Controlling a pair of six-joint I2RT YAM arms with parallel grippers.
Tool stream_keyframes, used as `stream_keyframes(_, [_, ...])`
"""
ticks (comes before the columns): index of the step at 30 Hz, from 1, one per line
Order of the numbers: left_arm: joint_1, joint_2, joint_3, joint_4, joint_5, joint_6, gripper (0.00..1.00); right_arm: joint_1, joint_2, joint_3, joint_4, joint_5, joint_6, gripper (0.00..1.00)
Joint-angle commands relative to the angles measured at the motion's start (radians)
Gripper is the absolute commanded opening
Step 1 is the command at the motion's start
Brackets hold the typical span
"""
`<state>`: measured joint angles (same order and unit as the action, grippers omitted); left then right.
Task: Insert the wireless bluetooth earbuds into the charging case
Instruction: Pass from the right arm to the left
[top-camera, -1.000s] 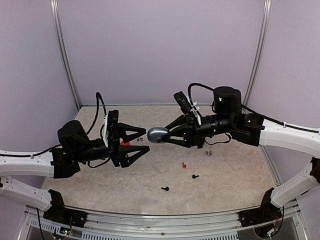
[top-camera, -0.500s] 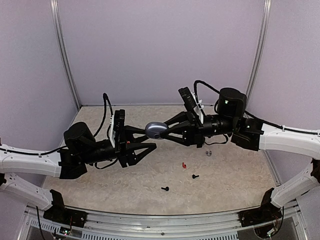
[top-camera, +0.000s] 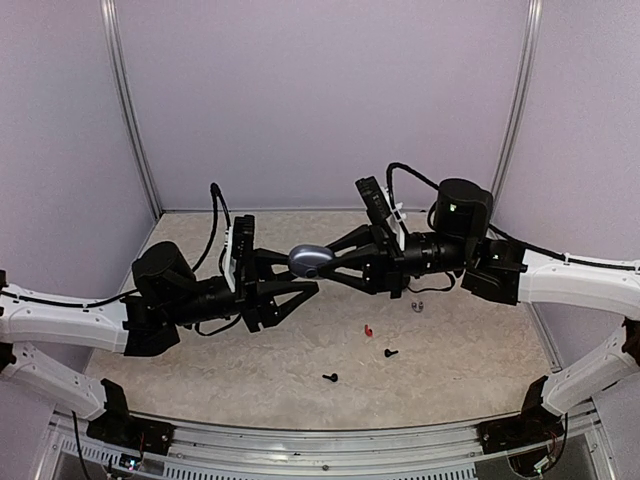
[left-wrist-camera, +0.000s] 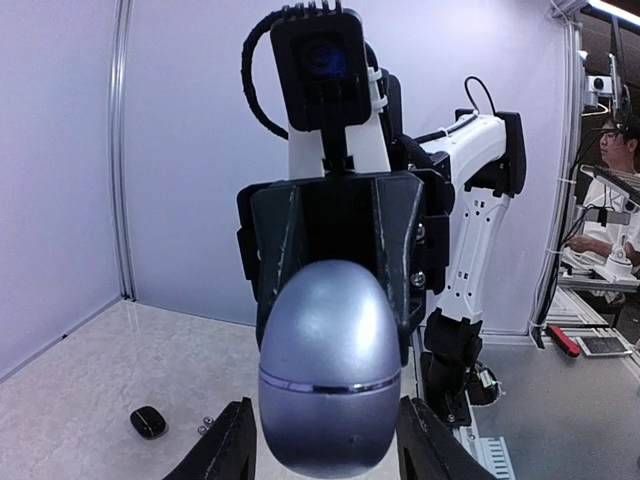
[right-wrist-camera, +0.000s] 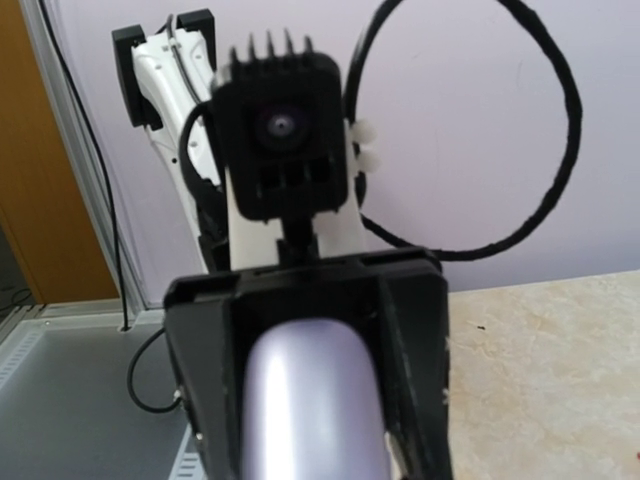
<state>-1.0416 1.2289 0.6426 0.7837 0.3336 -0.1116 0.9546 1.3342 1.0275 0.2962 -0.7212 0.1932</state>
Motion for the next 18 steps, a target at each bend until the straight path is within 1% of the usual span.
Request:
stream_keyframes(1, [-0.007, 0.011, 0.026, 0.062, 0.012, -0.02, 0.49, 0.013, -0.035, -0.022, 0.032, 0.025, -0.012, 0.1])
stream_keyframes(8, [-0.007, 0.025, 0.038, 0.065, 0.025, -0.022, 0.49, 0.013, -0.039, -0.034, 0.043, 0.029, -0.011, 0.1])
stream_keyframes(17, [-0.008, 0.029, 0.038, 0.068, 0.023, -0.02, 0.37, 0.013, -0.045, -0.044, 0.053, 0.031, -0.014, 0.11])
stream_keyframes(18, [-0.007, 0.031, 0.038, 0.068, 0.025, -0.018, 0.34, 0.013, -0.047, -0.045, 0.053, 0.03, -0.015, 0.11])
